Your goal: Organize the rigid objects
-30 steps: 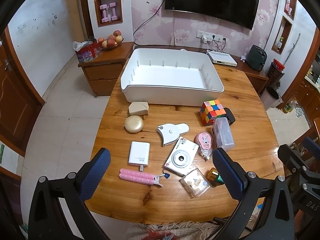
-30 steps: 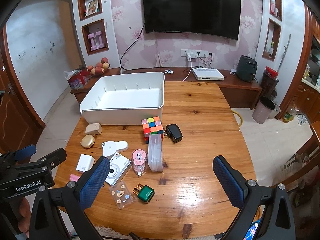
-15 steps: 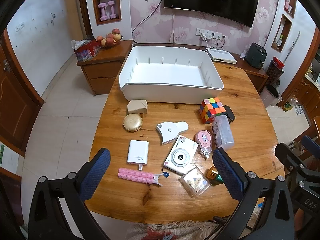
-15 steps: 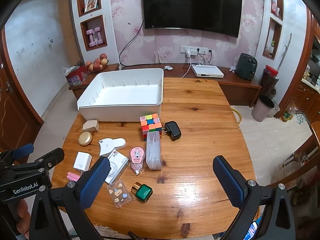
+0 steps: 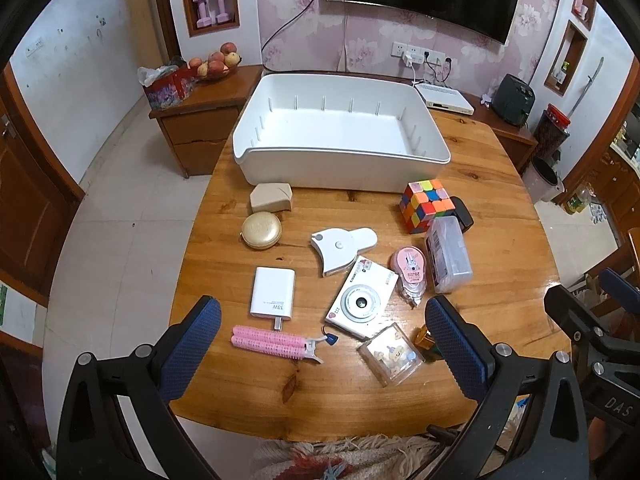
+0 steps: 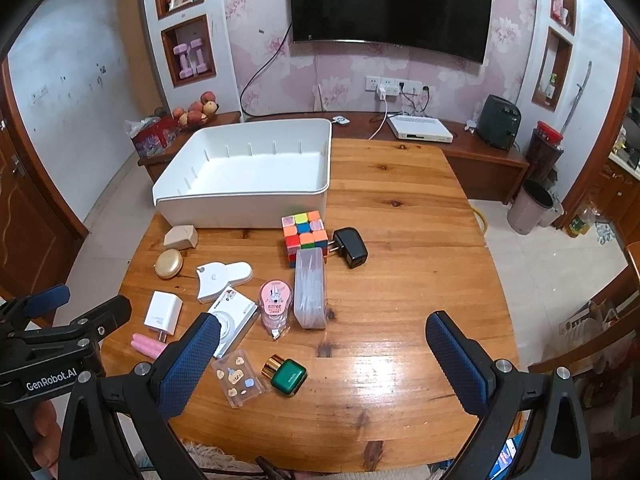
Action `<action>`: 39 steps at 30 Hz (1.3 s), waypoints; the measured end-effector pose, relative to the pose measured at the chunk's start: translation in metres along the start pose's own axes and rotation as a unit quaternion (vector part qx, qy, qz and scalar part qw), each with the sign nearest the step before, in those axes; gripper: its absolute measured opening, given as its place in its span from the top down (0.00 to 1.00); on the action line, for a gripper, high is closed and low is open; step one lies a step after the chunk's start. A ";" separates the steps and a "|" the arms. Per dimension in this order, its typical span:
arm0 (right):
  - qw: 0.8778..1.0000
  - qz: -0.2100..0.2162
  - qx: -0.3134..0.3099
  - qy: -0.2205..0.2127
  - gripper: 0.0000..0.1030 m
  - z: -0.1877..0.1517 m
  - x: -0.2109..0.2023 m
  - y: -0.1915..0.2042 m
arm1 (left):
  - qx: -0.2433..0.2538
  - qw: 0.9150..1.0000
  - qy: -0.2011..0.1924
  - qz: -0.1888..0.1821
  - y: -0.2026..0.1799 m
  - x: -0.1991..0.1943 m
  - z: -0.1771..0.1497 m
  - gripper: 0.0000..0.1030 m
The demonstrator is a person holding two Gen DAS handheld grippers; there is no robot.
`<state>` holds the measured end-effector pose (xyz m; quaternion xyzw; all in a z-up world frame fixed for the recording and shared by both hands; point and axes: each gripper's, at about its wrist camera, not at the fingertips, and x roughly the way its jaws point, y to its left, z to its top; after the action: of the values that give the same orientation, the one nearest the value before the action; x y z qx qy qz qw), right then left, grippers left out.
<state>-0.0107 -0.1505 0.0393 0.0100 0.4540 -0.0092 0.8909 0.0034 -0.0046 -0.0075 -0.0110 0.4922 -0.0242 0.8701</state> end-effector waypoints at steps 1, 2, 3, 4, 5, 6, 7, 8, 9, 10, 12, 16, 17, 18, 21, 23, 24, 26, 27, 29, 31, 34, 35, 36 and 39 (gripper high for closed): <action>1.000 0.001 -0.001 0.002 0.00 0.000 0.001 0.000 | 0.000 1.000 0.002 0.000 0.000 0.001 0.000 0.01; 1.000 0.001 -0.001 0.003 0.00 0.000 0.002 0.000 | 0.000 1.000 0.004 0.000 0.000 0.001 0.000 0.01; 1.000 0.002 -0.002 0.006 0.00 0.000 0.003 0.001 | 0.001 1.000 0.008 -0.001 0.000 0.002 0.001 0.01; 1.000 0.002 -0.002 0.007 0.00 0.000 0.004 0.001 | 0.001 1.000 0.011 -0.001 0.000 0.003 0.000 0.01; 1.000 0.003 -0.003 0.009 0.00 0.000 0.004 0.001 | 0.001 1.000 0.015 -0.002 0.001 0.005 0.000 0.01; 1.000 0.003 -0.003 0.012 0.00 0.000 0.006 0.001 | 0.002 1.000 0.020 -0.004 0.001 0.007 0.000 0.01; 1.000 0.004 -0.003 0.015 0.00 0.000 0.007 0.001 | 0.001 1.000 0.025 -0.005 0.001 0.009 0.000 0.01; 1.000 0.004 -0.003 0.019 0.00 0.000 0.009 0.001 | 0.000 1.000 0.031 -0.007 0.002 0.011 0.000 0.01; 1.000 0.005 -0.003 0.023 0.00 0.000 0.010 0.001 | -0.001 0.999 0.036 -0.008 0.003 0.014 0.001 0.01; 1.000 0.006 -0.003 0.027 0.00 0.000 0.012 0.001 | -0.003 0.999 0.042 -0.009 0.004 0.016 0.001 0.01; 0.999 0.008 0.000 0.037 0.00 0.000 0.017 0.000 | -0.005 0.999 0.050 -0.008 0.006 0.020 0.001 0.01; 0.998 0.013 0.002 0.054 0.00 0.002 0.027 -0.002 | -0.001 0.998 0.061 0.005 0.007 0.030 0.002 0.01; 0.998 0.013 0.001 0.058 0.00 0.002 0.030 -0.002 | 0.003 0.998 0.066 0.008 0.007 0.034 0.002 0.01; 0.998 0.015 -0.002 0.064 0.00 0.003 0.034 -0.001 | 0.007 0.997 0.072 0.008 0.007 0.039 0.002 0.01; 0.997 0.012 -0.008 0.078 0.00 0.004 0.045 0.000 | 0.009 0.996 0.093 0.006 0.009 0.055 0.001 0.01; 0.996 0.000 -0.018 0.085 0.00 0.004 0.054 0.001 | 0.005 0.995 0.103 0.010 0.012 0.067 -0.002 0.01; 0.996 -0.003 -0.024 0.089 0.00 0.004 0.059 0.002 | 0.004 0.994 0.107 0.010 0.014 0.072 -0.003 0.01; 0.994 -0.002 -0.031 0.104 0.00 0.001 0.071 0.004 | 0.000 0.992 0.126 0.005 0.018 0.084 -0.008 0.01; 0.993 0.001 -0.031 0.112 0.00 0.000 0.077 0.003 | -0.006 0.991 0.137 -0.003 0.020 0.090 -0.011 0.01; 0.991 0.003 -0.028 0.131 0.00 -0.005 0.090 0.001 | -0.020 0.986 0.162 -0.024 0.026 0.101 -0.018 0.01; 0.988 0.014 -0.020 0.153 0.00 -0.012 0.106 -0.002 | -0.029 0.982 0.181 -0.035 0.030 0.109 -0.025 0.01; 0.982 0.028 -0.001 0.187 0.06 -0.022 0.123 -0.007 | -0.041 0.977 0.204 -0.044 0.037 0.119 -0.035 0.01; 0.980 0.033 0.005 0.199 0.07 -0.026 0.129 -0.008 | -0.045 0.976 0.207 -0.042 0.039 0.121 -0.038 0.01; 0.978 0.037 0.009 0.207 0.09 -0.028 0.133 -0.009 | -0.047 0.976 0.208 -0.041 0.041 0.122 -0.039 0.01; 0.972 0.053 0.020 0.229 0.10 -0.034 0.142 -0.008 | -0.050 0.976 0.211 -0.035 0.045 0.124 -0.044 0.01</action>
<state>0.0449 -0.1583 -0.0962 0.0538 0.6447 0.0310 0.7619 0.0314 0.0340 -0.1385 -0.0663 0.6648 -0.0324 0.7434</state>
